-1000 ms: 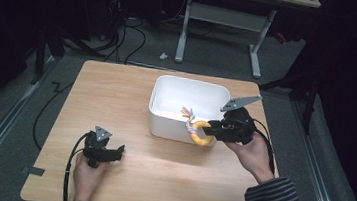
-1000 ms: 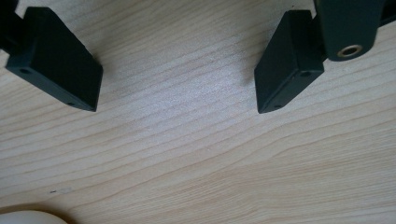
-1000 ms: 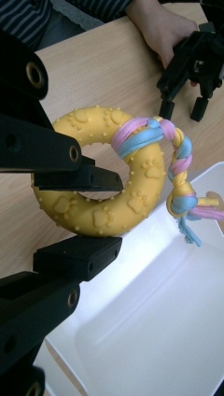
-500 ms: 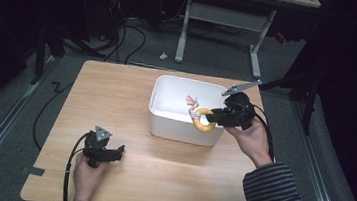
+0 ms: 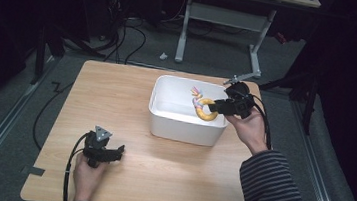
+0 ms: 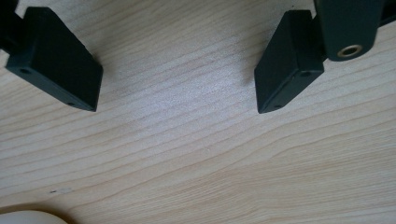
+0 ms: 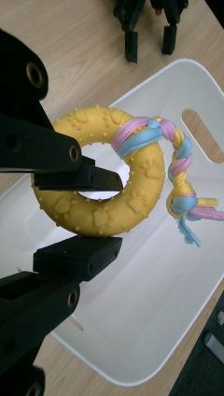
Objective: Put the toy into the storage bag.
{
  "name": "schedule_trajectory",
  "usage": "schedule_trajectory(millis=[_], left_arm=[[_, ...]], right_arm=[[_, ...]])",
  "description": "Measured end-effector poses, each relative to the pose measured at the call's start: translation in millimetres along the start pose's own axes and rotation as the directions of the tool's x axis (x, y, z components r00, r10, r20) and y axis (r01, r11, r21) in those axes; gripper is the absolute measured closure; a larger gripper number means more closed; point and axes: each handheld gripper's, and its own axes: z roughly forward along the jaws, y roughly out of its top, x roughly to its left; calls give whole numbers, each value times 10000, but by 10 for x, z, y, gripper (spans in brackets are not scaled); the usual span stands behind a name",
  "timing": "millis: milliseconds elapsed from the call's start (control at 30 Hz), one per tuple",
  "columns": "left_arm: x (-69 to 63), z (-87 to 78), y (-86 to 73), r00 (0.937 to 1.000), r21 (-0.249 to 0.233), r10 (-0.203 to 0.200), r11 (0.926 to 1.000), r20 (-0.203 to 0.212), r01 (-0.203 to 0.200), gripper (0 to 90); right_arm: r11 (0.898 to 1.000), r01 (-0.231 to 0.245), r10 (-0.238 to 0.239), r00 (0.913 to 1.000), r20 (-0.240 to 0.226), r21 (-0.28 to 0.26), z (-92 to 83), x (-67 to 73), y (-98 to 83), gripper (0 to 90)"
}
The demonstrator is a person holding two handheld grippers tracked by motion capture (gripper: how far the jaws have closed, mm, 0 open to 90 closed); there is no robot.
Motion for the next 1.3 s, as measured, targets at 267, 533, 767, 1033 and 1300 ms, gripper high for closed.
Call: schedule_trajectory(millis=[267,533,767,1033,1300], left_arm=[[0,0,0,10000,0,0,10000,0,0,157],[0,0,0,10000,-3,-2,10000,1,2,157],[0,0,0,10000,-1,0,10000,1,0,157],[0,0,0,10000,-1,-2,10000,3,2,157],[0,0,0,10000,-1,-2,10000,4,2,157]], right_arm=[[9986,-513,510,9985,220,104,130,-125,44,678],[9960,-853,839,9950,536,249,249,-219,61,678],[9935,-1083,1057,9920,690,361,321,-262,63,678],[9918,-1051,986,9912,887,724,421,-268,41,677],[9909,-945,867,9928,822,960,490,-228,1,677]])
